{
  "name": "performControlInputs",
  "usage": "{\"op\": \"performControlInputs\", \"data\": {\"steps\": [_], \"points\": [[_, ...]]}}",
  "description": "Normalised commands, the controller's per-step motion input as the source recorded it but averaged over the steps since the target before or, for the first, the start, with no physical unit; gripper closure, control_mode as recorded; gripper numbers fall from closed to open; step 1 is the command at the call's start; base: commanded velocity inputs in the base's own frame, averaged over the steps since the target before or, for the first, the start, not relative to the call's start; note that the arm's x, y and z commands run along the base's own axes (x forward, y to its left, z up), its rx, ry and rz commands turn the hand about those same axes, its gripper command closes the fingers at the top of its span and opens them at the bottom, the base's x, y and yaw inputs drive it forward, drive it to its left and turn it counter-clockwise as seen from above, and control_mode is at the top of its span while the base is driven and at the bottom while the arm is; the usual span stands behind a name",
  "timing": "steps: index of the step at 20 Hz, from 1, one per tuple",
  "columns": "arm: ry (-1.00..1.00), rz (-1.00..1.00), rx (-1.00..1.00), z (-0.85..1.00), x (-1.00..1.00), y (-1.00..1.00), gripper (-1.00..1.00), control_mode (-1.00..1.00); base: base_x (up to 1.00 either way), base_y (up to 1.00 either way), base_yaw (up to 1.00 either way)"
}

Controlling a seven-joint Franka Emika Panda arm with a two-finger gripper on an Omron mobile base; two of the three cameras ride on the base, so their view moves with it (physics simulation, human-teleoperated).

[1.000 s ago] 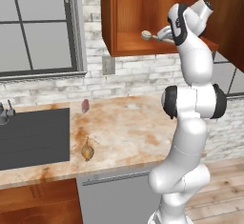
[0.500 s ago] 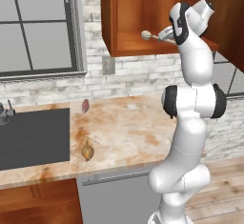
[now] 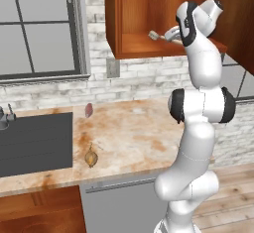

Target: Open the cabinet. Pick the dish brush and place it next to the sink. Then close the cabinet.

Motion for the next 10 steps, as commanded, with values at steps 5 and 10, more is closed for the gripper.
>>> {"op": "performControlInputs", "data": {"steps": [5,10], "points": [[0.0,0.0,0.0,0.0,-0.03,0.0,1.0,-1.0,0.0,0.0,0.0],[0.0,0.0,0.0,0.0,-0.12,0.0,1.0,-1.0,0.0,0.0,0.0]]}}
